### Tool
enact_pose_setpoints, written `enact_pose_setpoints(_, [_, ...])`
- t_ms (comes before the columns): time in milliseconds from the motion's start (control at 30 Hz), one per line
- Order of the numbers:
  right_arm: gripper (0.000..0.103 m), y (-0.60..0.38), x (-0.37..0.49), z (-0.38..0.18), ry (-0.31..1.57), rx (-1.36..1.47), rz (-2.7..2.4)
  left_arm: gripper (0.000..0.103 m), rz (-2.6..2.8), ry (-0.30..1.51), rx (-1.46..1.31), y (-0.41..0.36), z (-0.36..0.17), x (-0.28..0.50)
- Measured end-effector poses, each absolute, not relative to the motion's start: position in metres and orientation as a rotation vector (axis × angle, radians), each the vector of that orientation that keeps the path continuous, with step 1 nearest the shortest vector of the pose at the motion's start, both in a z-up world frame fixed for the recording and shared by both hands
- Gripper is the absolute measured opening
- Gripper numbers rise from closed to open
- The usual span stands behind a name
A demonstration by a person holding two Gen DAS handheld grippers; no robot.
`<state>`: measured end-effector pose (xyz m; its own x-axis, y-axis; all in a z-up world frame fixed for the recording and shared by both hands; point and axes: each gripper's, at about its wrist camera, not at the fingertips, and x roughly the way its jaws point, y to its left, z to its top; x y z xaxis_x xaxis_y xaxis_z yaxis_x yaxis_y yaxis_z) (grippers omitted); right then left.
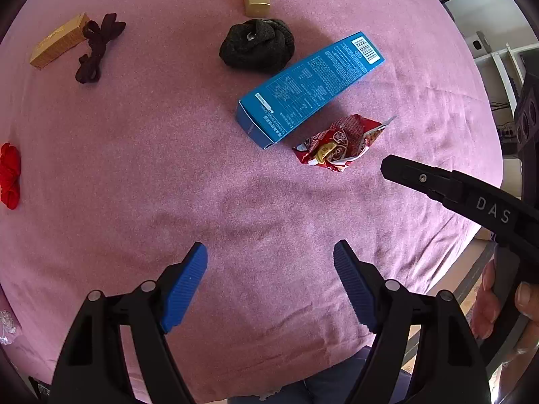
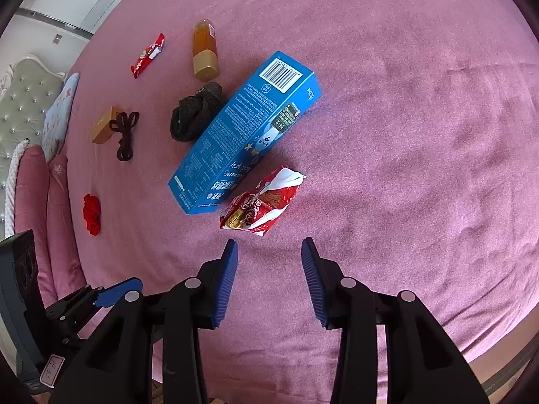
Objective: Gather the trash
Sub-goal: 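Grasp the red candy wrapper with the right tool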
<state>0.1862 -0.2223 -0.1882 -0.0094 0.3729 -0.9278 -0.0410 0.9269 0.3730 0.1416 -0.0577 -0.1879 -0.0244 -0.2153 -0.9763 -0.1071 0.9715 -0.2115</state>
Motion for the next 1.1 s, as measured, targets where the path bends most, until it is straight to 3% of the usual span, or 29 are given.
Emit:
enact_pose_setpoints(267, [0.042, -0.215, 0.215, -0.229, 1.617, 0.372, 0.288, 0.077, -0.112, 1.629, -0.178, -0.060, -0.208, 0.165])
enact_pose_setpoints(333, [0.027, -0.215, 0.218, -0.232, 1.622, 0.408, 0.315, 0.077, -0.118, 1.631, -0.159, -0.061, -0.211, 0.173])
enact_pose_setpoints(500, [0.010, -0.229, 0.218, -0.221, 1.598, 0.426, 0.330, 0.077, -0.136, 1.635, -0.119, -0.065, -0.216, 0.196])
enact_pose_setpoints(1100, [0.009, -0.279, 0.210, -0.210, 1.565, 0.482, 0.282, 0.079, -0.215, 1.664, 0.152, -0.119, -0.247, 0.273])
